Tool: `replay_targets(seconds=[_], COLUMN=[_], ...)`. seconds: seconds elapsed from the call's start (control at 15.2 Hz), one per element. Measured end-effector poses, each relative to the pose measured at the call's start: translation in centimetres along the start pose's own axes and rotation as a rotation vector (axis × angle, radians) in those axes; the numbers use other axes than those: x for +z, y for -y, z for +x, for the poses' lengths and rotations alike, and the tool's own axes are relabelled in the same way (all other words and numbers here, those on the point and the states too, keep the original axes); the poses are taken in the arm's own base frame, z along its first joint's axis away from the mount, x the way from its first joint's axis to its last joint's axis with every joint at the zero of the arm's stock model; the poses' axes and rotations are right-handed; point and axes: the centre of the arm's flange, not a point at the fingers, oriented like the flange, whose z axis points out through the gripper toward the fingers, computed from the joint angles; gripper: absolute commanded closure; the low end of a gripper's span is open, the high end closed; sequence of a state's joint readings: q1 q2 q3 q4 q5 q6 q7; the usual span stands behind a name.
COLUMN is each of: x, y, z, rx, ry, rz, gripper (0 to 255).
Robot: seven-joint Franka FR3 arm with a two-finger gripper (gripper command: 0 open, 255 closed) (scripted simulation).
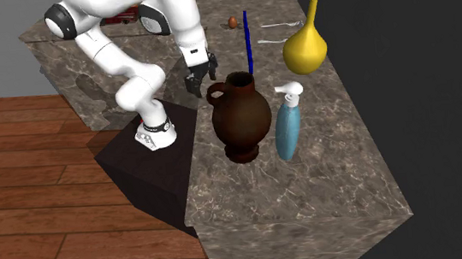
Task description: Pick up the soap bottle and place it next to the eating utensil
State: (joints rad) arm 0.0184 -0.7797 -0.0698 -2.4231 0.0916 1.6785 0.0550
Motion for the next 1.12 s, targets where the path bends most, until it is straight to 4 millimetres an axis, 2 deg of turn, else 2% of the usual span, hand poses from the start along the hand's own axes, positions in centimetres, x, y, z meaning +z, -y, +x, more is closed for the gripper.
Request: replay_targets(seconds=[0.13, 0.4, 0.86, 1.12], x=[-0.1, -0.3, -1.4, -2.4], y=[0.2, 2.3, 4.8, 5.3], z=[0.4, 3.7, 11.2, 15.7], rx=[0.016, 0.140, 0.389, 0.531], ry=[-0.008, -0.072, -0.199, -0.272], rz=[-0.004, -0.036, -0.097, -0.131], gripper=[0, 0, 0, 0])
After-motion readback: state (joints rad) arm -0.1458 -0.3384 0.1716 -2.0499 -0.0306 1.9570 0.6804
